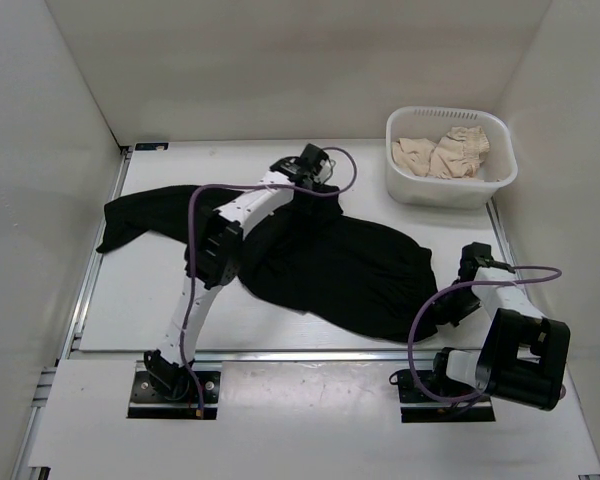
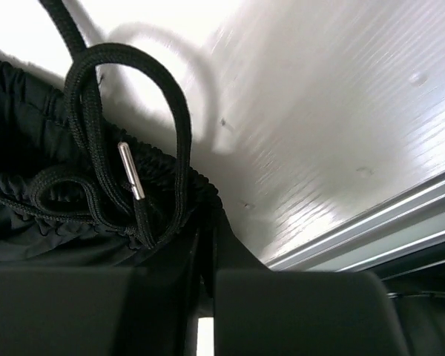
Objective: Fold and stack the trousers
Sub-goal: Flatten the trousers out
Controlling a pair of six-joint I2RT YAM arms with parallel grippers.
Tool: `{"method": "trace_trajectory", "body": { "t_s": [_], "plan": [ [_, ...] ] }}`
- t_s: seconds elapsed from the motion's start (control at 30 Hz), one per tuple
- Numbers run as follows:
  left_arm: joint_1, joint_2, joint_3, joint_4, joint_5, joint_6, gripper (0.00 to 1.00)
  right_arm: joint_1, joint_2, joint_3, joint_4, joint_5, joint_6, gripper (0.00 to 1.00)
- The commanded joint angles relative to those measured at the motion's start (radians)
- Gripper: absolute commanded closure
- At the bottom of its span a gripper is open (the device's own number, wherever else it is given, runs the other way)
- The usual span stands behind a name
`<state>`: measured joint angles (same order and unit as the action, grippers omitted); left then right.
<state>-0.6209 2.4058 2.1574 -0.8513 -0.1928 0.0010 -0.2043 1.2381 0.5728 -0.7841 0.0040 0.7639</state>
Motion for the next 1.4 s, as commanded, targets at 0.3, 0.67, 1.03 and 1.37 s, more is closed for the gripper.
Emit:
{"method": "trace_trajectory", "body": {
  "t_s": [0.3, 0.67, 1.03, 1.37],
  "plan": [
    [0.496, -0.733, -0.522, -0.020, 0.094, -0.001, 0.82, -0.047, 0.046, 0.061, 0.032, 0.134, -0.077, 1.00],
    [0.999, -1.197, -1.240, -0.086, 0.066, -0.001, 0.21, -0.047, 0.078, 0.104, 0.033, 0.114, -0.113, 1.00],
    [1.147, -1.059, -1.024, -0.069, 0.121, -0.001, 0.21, -0.047, 0.096, 0.104, 0.051, 0.133, -0.133, 1.00],
    [0.965, -0.593, -0.759, -0.060, 0.126, -0.001, 0.13, -0.047, 0.153, 0.107, 0.045, 0.120, -0.163, 1.00]
  ]
}}
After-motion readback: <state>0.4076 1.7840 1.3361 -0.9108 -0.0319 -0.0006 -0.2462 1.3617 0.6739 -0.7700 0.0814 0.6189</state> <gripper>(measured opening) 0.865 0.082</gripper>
